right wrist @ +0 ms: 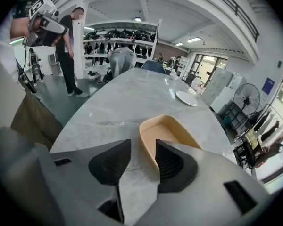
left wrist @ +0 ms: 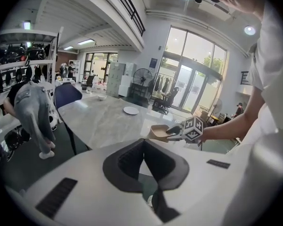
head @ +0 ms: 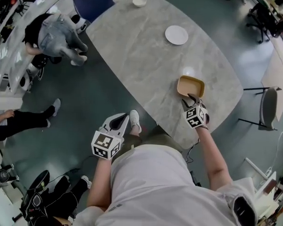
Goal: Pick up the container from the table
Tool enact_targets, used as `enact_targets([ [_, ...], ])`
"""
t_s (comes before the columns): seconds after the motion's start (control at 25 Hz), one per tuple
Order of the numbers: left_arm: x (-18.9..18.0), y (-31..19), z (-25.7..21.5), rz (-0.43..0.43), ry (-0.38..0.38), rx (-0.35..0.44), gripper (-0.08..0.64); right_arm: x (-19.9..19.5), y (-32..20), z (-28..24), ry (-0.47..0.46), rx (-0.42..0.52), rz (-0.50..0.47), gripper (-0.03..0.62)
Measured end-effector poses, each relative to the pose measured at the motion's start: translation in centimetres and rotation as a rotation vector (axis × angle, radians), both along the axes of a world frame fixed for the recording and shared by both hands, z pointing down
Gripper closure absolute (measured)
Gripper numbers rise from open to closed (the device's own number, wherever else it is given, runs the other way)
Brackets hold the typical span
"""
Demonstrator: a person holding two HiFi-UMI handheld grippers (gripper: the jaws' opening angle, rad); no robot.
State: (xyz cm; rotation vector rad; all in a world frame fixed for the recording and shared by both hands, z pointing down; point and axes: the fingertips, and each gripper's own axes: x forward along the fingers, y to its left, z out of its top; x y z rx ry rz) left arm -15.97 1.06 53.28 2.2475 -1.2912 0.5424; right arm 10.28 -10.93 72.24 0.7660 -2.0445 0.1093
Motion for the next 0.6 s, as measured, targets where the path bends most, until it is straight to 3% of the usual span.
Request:
enact_targets([
  [0.32,-4.0,0.7,0.9,-0.089,0.001,-0.022,0.557,-1.3,-1.9,3.1,0.067,-0.052,-0.009,0.444],
  [0.6,-4.8,1.0,0.7,-0.114,0.006,-0.027,0.557,-1.2,-2.5,3.4,0.067,-0.074,0.014,0.502],
])
